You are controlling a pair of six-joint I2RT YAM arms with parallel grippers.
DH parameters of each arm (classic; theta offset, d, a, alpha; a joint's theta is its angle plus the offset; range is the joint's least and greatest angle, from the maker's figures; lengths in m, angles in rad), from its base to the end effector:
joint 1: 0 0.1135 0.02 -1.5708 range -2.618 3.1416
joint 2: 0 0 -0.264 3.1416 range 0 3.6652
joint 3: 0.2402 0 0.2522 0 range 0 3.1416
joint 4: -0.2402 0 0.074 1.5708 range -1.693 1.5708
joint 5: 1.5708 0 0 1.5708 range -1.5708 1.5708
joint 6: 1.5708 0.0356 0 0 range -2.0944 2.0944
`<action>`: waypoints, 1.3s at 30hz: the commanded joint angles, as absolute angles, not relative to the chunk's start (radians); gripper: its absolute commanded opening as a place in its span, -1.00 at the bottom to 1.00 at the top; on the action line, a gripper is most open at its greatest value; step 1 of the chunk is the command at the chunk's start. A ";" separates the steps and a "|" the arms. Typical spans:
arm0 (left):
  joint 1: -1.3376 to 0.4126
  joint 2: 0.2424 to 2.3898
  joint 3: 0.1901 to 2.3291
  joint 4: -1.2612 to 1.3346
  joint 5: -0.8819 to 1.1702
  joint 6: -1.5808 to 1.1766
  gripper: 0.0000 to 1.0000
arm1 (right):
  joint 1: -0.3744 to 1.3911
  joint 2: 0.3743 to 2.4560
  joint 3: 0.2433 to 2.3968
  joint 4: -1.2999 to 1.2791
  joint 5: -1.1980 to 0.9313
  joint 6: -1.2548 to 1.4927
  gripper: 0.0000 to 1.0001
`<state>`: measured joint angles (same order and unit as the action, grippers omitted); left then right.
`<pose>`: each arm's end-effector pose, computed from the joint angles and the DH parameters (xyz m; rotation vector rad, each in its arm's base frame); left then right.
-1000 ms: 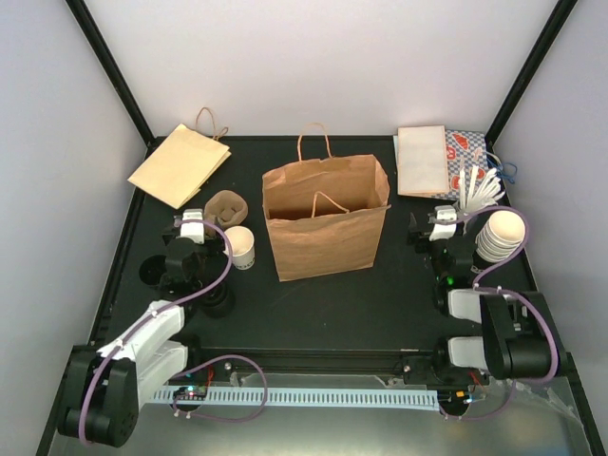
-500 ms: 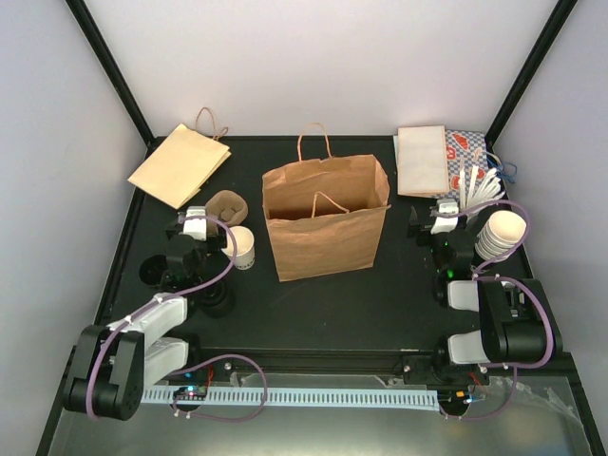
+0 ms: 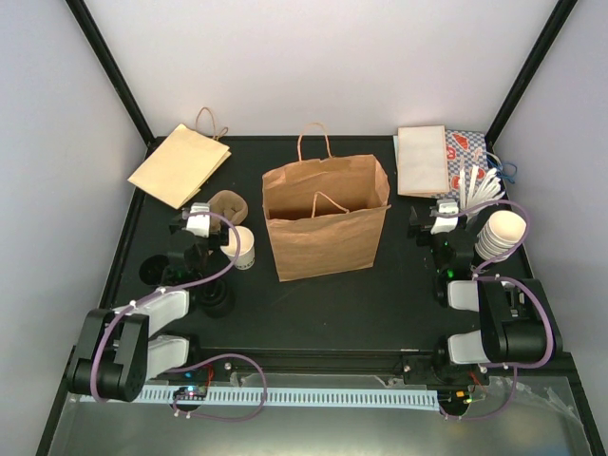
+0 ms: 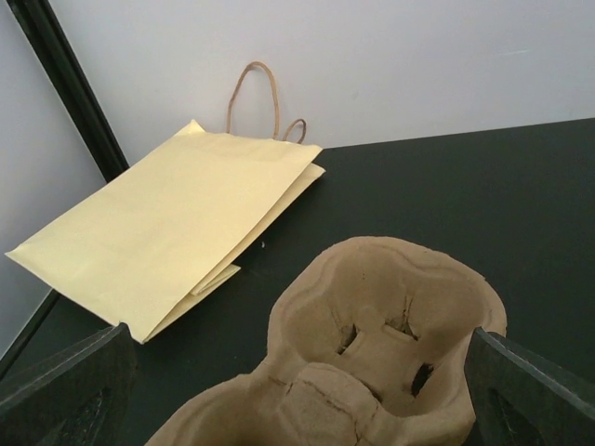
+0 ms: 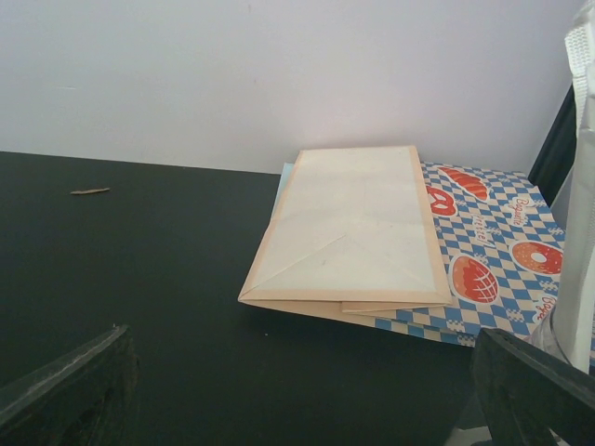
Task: Pack the takeout coffee
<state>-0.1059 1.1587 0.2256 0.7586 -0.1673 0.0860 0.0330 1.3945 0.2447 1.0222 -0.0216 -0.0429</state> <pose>0.2152 -0.0169 0.1754 0.0449 1.7441 0.1314 0.2371 0.0086 0.1604 -0.0805 1.6965 0.0109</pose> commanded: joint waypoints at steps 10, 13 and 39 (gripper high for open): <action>-0.092 1.290 0.295 0.896 -0.091 0.121 0.97 | 0.028 1.394 0.257 1.057 -0.009 -0.036 1.00; -0.089 1.325 0.303 0.905 -0.091 0.126 0.98 | 0.028 1.394 0.258 1.057 -0.010 -0.037 1.00; -0.037 1.395 0.288 0.993 0.004 0.098 0.98 | 0.028 1.395 0.258 1.057 -0.009 -0.037 1.00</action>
<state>-0.0444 1.3827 0.3004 0.9028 -0.0380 0.1040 0.0330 1.3945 0.2447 1.0164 -0.0216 -0.0429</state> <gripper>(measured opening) 0.989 0.999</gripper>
